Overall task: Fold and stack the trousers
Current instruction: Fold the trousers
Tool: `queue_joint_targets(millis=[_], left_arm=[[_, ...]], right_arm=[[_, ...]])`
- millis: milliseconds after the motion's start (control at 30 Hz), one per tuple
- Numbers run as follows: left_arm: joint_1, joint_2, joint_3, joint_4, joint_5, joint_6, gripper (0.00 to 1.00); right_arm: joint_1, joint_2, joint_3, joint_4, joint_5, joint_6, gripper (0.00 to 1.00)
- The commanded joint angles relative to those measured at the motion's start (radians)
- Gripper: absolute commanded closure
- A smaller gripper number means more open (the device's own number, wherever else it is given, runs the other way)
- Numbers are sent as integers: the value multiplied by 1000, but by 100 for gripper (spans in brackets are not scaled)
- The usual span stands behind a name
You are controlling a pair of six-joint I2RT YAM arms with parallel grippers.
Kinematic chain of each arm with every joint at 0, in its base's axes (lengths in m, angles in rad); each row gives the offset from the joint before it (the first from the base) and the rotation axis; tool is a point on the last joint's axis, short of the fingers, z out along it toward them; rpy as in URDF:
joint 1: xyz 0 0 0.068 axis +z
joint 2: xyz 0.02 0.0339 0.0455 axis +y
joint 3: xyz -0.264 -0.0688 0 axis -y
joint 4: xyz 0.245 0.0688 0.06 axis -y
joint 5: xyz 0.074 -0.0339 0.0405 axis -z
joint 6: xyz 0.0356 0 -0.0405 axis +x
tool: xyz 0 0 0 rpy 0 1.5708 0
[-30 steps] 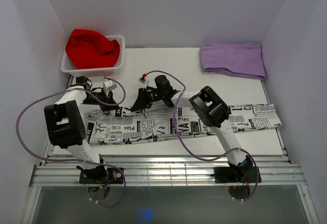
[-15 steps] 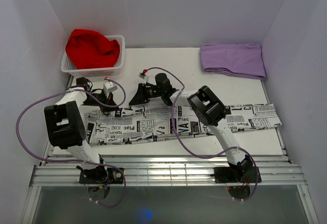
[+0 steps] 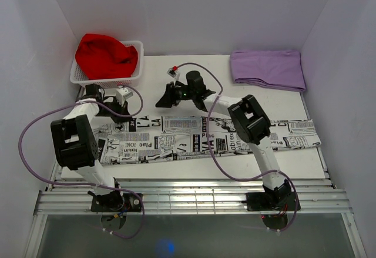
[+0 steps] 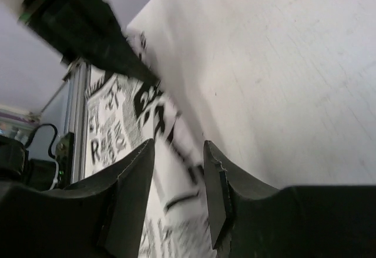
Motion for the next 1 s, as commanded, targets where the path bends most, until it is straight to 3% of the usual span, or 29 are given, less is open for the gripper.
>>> queue_joint_targets(millis=[0,67,133,200,233,300,333,433,567,700,967], left_arm=[[14,18,75,214,-113,-136,100],[14,57,83,345,-179,-208,100],[14,102,145,380,-256,-244,85],[14,149,264,284,-213,-226,71],[16,148,299,230,-170,-198,56],[13,101,337,46,-68,-60,15],[11,72,334,9,13,-29,4],[-24,-25,288,-158,95,101,3],[-128,-134,129,-265,56,167,19],[-292,-221,-41,-211,-32,167,32],[-474,-243,-155,-35,-208,71,37]], right_arm=[[-18,-231,-138,-274,-9,-372,55],[-29,-346,-217,-394,23,-515,54],[-41,-408,-305,-570,46,-702,53],[-74,-486,-364,-689,78,-820,51],[-89,-508,-375,-791,96,-857,51],[-146,-565,-398,-876,126,-915,51],[-166,-583,-423,-910,152,-961,51],[-259,-637,-457,-1051,195,-1050,53],[-385,-738,-525,-1183,286,-1243,56],[-475,-835,-612,-1284,376,-1415,57],[-588,-1009,-751,-1370,471,-1644,58]])
